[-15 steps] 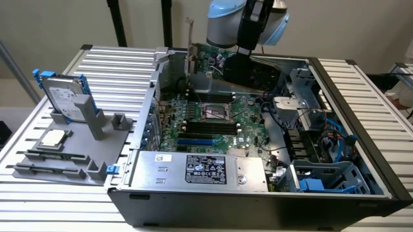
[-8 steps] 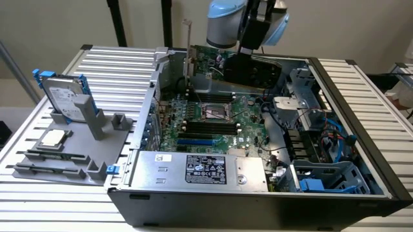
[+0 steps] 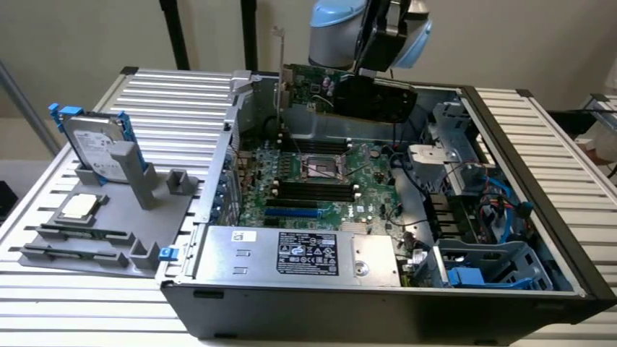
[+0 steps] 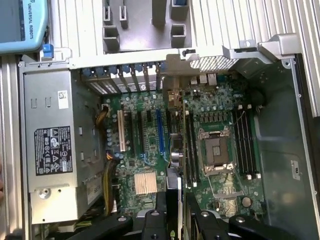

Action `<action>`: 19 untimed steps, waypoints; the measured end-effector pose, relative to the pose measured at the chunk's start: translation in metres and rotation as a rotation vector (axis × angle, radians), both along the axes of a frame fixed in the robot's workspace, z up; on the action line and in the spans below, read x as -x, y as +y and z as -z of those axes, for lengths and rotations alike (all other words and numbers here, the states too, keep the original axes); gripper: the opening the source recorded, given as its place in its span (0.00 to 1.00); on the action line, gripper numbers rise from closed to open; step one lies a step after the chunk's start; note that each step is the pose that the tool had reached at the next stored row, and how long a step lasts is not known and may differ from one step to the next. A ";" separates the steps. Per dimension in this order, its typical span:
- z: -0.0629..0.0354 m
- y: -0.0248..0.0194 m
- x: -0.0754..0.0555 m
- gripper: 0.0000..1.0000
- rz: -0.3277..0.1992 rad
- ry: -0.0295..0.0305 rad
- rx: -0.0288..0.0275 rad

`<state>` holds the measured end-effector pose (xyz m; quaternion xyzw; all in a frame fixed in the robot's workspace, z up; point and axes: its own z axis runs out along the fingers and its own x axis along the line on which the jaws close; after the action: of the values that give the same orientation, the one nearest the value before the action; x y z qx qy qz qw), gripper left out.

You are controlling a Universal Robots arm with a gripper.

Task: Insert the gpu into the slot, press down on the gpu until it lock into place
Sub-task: 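Insert the gpu into the slot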

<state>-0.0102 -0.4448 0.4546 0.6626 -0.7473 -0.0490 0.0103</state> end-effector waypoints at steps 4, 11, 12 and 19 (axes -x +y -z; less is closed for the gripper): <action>0.0005 -0.0001 0.000 0.26 -0.040 -0.0049 -0.0100; 0.0092 -0.0063 0.004 0.26 -0.083 -0.0076 -0.0230; 0.0110 -0.0072 0.005 0.26 -0.089 -0.0076 -0.0262; 0.0237 -0.0081 0.027 0.26 -0.098 -0.0103 -0.0298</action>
<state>-0.0369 -0.4529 0.4309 0.6988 -0.7131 -0.0561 -0.0010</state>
